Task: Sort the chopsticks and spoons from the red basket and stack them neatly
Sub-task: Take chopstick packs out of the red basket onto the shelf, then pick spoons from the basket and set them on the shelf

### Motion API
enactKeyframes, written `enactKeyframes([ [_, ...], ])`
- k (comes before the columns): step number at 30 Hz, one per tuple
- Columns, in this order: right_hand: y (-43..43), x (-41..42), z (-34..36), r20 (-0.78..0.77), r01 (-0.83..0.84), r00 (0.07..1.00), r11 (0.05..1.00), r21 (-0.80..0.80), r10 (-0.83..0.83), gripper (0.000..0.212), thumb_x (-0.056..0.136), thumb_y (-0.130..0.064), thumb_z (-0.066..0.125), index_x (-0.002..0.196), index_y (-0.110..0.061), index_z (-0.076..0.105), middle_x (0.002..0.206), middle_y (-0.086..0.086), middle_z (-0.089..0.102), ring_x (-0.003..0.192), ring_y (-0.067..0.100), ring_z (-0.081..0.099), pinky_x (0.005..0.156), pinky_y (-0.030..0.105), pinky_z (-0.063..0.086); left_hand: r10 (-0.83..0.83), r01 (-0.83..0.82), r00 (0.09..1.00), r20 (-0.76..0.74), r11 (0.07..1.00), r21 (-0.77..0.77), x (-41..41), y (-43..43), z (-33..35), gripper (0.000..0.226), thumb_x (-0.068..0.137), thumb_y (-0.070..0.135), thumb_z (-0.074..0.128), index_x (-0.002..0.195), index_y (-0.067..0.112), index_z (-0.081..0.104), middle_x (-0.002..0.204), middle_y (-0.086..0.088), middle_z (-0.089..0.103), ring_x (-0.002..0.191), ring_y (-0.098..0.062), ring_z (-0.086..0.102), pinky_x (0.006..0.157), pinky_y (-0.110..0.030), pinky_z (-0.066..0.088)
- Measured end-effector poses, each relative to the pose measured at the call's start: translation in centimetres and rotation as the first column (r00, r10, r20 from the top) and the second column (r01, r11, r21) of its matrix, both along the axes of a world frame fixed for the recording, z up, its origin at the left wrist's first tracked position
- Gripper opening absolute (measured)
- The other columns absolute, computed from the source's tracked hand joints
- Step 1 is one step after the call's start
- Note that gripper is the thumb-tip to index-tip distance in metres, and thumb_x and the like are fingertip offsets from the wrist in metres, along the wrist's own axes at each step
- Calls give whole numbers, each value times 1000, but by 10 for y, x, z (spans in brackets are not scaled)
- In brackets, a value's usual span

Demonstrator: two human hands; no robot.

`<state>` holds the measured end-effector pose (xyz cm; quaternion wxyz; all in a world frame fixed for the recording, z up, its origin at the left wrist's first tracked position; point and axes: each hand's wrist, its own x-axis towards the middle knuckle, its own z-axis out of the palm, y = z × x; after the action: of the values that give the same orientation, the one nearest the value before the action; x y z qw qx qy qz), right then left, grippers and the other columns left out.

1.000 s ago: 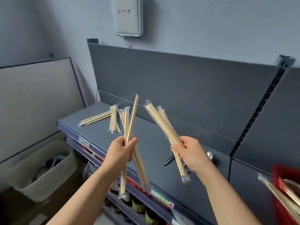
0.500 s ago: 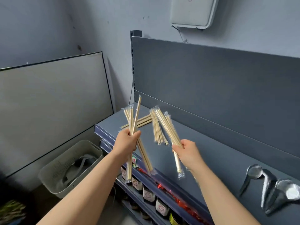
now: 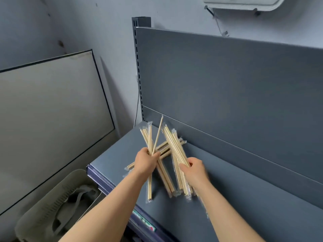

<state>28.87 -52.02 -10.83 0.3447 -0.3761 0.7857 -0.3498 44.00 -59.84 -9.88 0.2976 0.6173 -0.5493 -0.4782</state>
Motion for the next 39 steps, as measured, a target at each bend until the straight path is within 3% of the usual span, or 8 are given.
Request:
enactKeyframes([
  [5, -14, 4, -13, -4, 88, 996, 995, -43, -88, 16, 90, -26, 55, 78, -16, 60, 90, 4, 55, 66, 16, 53, 56, 25, 40, -32, 42, 990, 138, 997, -68, -4, -15, -16, 18, 90, 21, 64, 95, 17, 47, 83, 2, 55, 69, -9, 53, 53, -20, 35],
  [10, -14, 14, -21, -64, 117, 991, 992, -47, -119, 31, 100, -21, 39, 123, -14, 60, 116, 5, 51, 104, 21, 53, 92, 33, 45, -146, 173, 979, 139, 964, -202, -2, -24, -19, 23, 91, 12, 58, 99, 21, 39, 100, 4, 46, 84, -12, 49, 65, -18, 39],
  [14, -5, 27, -22, -139, 145, 979, 989, -33, -148, 41, 101, -12, 33, 139, -15, 47, 127, 6, 46, 116, 21, 46, 98, 29, 37, -292, 316, 946, 139, 926, -206, 4, -23, -11, 23, 94, 12, 53, 114, 15, 42, 117, 0, 40, 97, -19, 51, 86, -32, 45],
  [18, 7, 39, -22, -167, 244, 955, 970, -23, -244, 48, 100, -5, 32, 147, -13, 37, 142, 8, 40, 130, 23, 36, 107, 32, 31, -428, 461, 885, 186, 864, -203, 15, -25, -11, 23, 92, 8, 49, 114, 10, 48, 126, -7, 43, 106, -20, 47, 94, -32, 42],
  [22, 22, 52, -23, -262, 325, 916, 945, 40, -303, 55, 96, 2, 30, 149, -13, 33, 150, 9, 34, 131, 29, 30, 110, 38, 28, -504, 583, 802, 321, 778, -235, 30, -24, -17, 27, 90, 20, 56, 115, 10, 51, 127, -7, 43, 112, -22, 43, 88, -21, 30],
  [26, 37, 62, -16, -204, 387, 908, 920, 67, -367, 53, 99, -15, 42, 151, -11, 29, 154, 8, 30, 139, 28, 28, 114, 39, 27, -525, 674, 727, 443, 670, -312, 41, -23, -17, 28, 88, 27, 59, 111, 11, 56, 129, -9, 45, 112, -26, 45, 89, -25, 33],
  [31, 79, 64, 10, -82, 613, 783, 787, -62, -616, 47, 97, -26, 52, 142, -12, 46, 142, 7, 49, 128, 20, 48, 105, 32, 35, -618, 772, 634, 465, 533, -345, 39, -14, 0, 40, 90, 26, 59, 128, 15, 56, 132, -6, 52, 120, -26, 47, 101, -33, 37],
  [39, 229, 50, 56, 79, 853, 459, 414, -319, -885, 28, 98, -22, 55, 123, -14, 64, 115, -9, 64, 94, -6, 57, 72, 4, 39, -835, 818, 511, 203, 401, -412, -5, 52, 45, 22, 91, 20, 63, 112, 13, 65, 102, 2, 69, 88, -10, 64, 81, -25, 49],
])
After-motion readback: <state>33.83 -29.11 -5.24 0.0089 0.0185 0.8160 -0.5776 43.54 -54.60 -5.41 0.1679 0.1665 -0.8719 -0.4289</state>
